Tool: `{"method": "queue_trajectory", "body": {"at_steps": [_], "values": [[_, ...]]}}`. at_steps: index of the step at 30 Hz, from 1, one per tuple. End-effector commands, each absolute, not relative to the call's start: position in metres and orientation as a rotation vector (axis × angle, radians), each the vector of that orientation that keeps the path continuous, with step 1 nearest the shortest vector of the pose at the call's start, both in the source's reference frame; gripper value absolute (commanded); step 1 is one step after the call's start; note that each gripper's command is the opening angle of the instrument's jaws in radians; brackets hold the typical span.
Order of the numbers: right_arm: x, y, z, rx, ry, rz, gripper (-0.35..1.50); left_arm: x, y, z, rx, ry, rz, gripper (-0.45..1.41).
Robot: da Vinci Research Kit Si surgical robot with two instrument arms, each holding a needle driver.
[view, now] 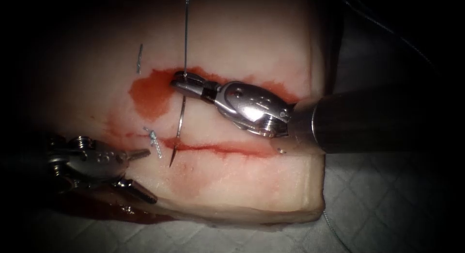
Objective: Wound Closure
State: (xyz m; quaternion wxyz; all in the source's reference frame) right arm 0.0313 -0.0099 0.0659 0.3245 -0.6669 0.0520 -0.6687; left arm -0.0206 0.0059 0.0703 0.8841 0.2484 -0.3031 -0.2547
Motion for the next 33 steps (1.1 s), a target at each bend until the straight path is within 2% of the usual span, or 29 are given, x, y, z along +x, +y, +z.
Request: {"method": "queue_trajectory", "body": {"at_steps": [1, 2, 4, 7, 11, 12, 13, 14, 21, 30, 33], "values": [[0.0321, -0.0098, 0.0667, -1.751, 0.154, -1.738, -0.35, -0.0210, 0.0065, 0.0705, 0.484, -0.636, -0.487, 0.49], [0.0321, -0.0098, 0.0667, -1.751, 0.154, -1.738, -0.35, -0.0210, 0.0065, 0.0705, 0.484, -0.636, -0.487, 0.49], [0.0322, -0.0100, 0.0670, -1.740, 0.179, -1.711, -0.35, -0.0211, 0.0072, 0.0700, 0.398, -0.675, -0.278, 0.36], [0.0322, -0.0103, 0.0675, -1.732, 0.185, -1.699, -0.35, -0.0219, 0.0081, 0.0696, 0.268, -0.770, -0.003, 0.34], [0.0322, -0.0103, 0.0673, -1.732, 0.189, -1.691, -0.35, -0.0228, 0.0084, 0.0698, 0.087, -0.931, 0.277, 0.56], [0.0322, -0.0103, 0.0673, -1.732, 0.189, -1.691, -0.35, -0.0228, 0.0084, 0.0698, 0.087, -0.931, 0.277, 0.56], [0.0322, -0.0103, 0.0673, -1.734, 0.193, -1.681, -0.35, -0.0230, 0.0085, 0.0701, 0.051, -0.977, 0.409, 0.69], [0.0322, -0.0103, 0.0673, -1.734, 0.193, -1.681, -0.35, -0.0230, 0.0086, 0.0702, 0.034, -0.978, 0.443, 0.73], [0.0322, -0.0103, 0.0672, -1.736, 0.192, -1.678, -0.35, -0.0239, 0.0090, 0.0709, -0.001, -1.002, 0.566, 0.78], [0.0322, -0.0102, 0.0668, -1.739, 0.192, -1.671, -0.35, -0.0249, 0.0078, 0.0730, -0.003, -1.032, 0.641, 0.59], [0.0322, -0.0101, 0.0668, -1.738, 0.192, -1.670, -0.35, -0.0248, 0.0077, 0.0740, -0.005, -1.073, 0.646, 0.42]]}}
